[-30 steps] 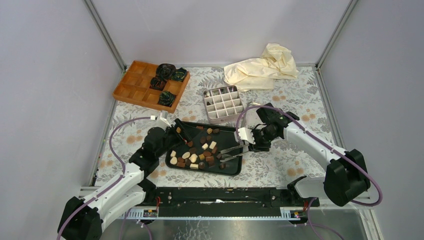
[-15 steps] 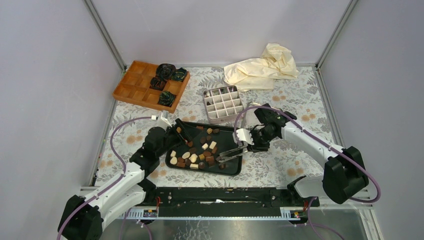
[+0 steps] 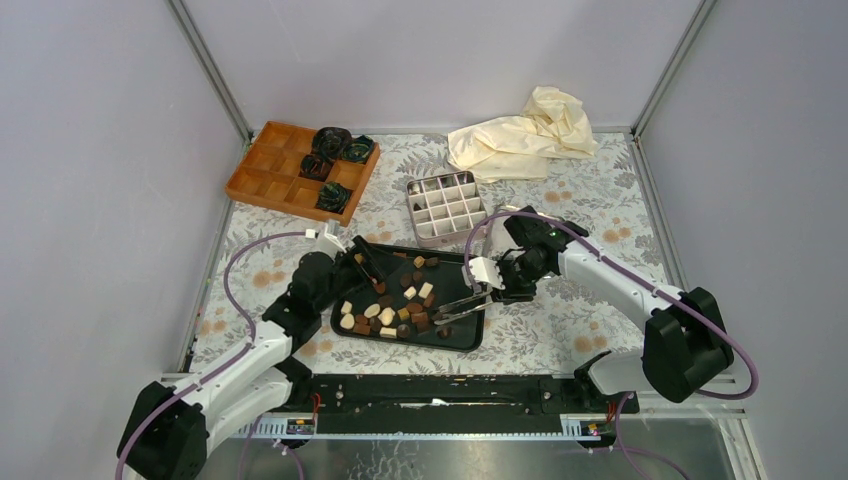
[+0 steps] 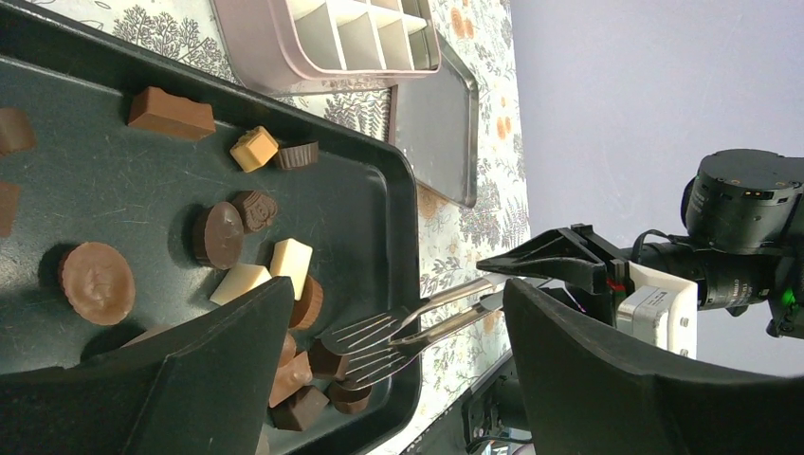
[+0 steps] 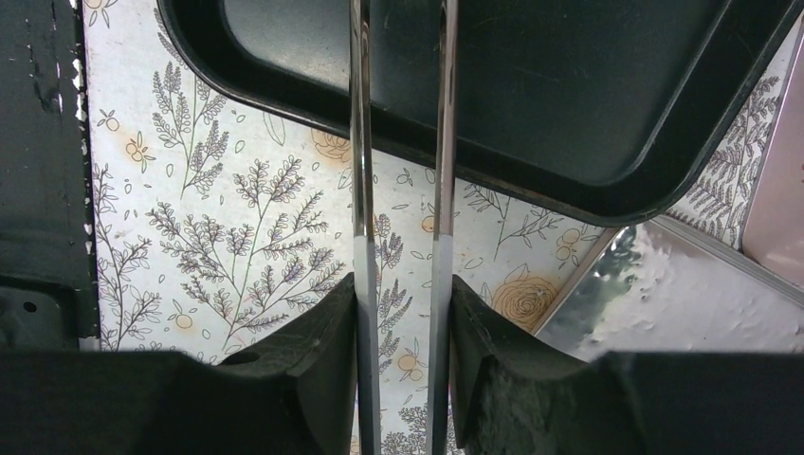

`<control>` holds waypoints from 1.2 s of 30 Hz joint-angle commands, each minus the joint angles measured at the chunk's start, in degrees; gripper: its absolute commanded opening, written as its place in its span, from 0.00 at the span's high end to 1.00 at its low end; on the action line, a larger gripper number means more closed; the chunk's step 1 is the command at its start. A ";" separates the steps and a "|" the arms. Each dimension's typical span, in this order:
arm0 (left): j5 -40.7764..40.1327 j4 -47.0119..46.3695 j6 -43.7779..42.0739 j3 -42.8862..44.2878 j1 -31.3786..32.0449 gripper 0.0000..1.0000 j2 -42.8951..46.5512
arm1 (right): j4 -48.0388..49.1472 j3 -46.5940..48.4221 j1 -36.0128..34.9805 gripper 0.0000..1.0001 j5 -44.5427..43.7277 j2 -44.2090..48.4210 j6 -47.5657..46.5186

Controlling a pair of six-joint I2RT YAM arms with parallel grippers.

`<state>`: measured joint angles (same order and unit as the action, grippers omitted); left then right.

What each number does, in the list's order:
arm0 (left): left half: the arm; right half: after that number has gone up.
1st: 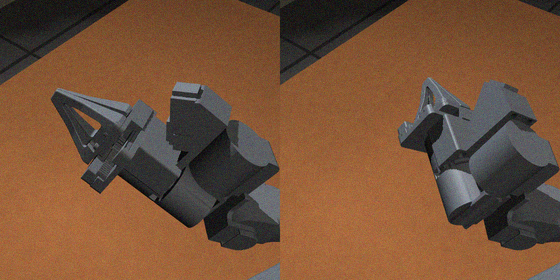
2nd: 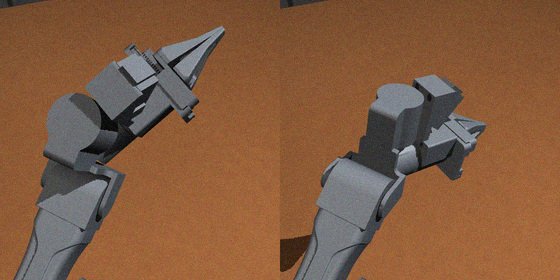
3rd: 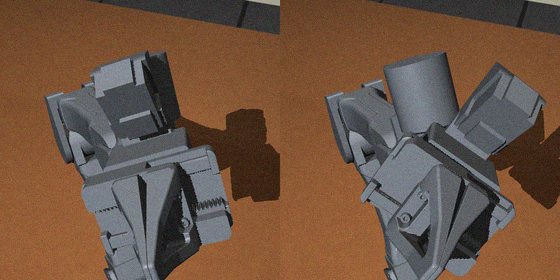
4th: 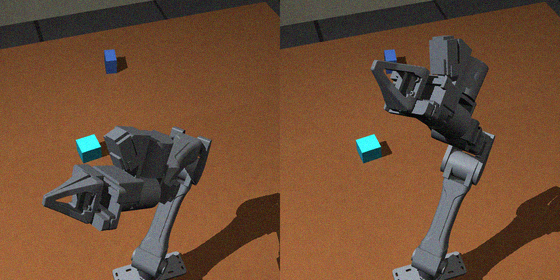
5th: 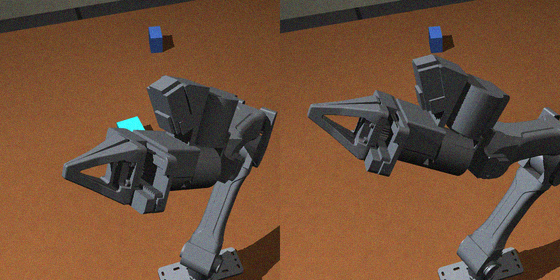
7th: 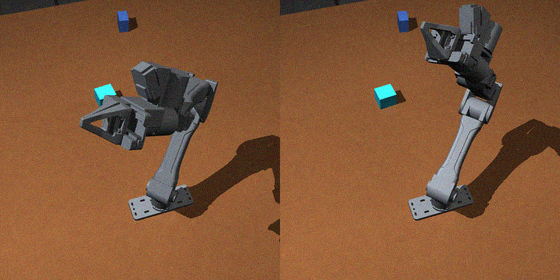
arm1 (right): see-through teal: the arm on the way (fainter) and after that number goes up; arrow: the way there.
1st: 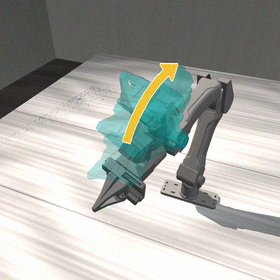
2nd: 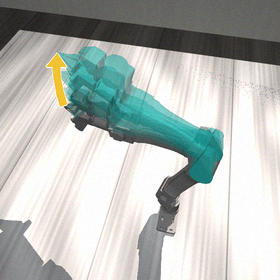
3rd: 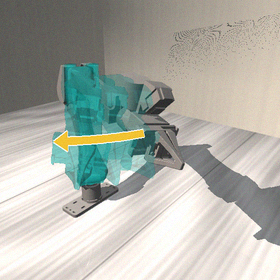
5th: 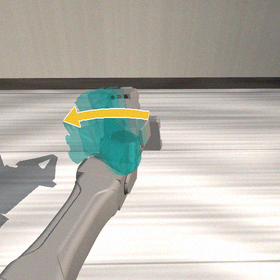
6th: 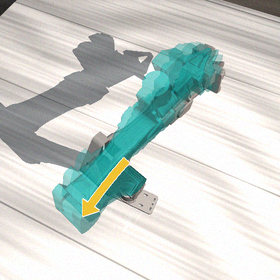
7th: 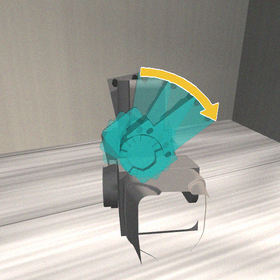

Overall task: Pack the chocolate
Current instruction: Pick up the fake chocolate from the plate.

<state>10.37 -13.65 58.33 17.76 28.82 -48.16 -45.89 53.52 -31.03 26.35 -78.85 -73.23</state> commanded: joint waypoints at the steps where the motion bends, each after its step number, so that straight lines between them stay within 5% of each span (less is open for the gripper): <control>1: 1.60 -4.24 0.58 0.26 -0.34 0.12 -1.52 | 0.53 1.94 -0.61 0.87 -0.20 2.18 1.39; 4: 1.66 -4.85 1.11 0.47 -0.34 0.15 -3.07 | 1.11 1.43 -0.52 1.00 0.23 3.69 4.73; 12: 0.85 -3.36 1.31 3.07 -0.32 0.27 -8.52 | 6.01 -3.05 -0.25 1.00 -0.52 8.28 16.40; 24: 0.13 -1.55 -2.17 10.23 -0.26 0.25 -19.07 | 4.40 -4.70 6.67 1.00 5.72 10.47 24.04; 31: -9.98 3.13 -5.68 17.69 -0.12 0.39 -26.19 | 0.03 -4.02 16.14 1.00 16.82 13.69 23.47; 36: -17.19 6.78 -9.31 26.98 -0.12 0.40 -35.47 | 0.47 -5.41 20.95 1.00 22.14 14.99 24.76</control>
<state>1.21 -10.11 53.54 37.87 28.82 -77.89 -44.91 47.70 -12.99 39.97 -65.71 -50.11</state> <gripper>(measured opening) 0.601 0.369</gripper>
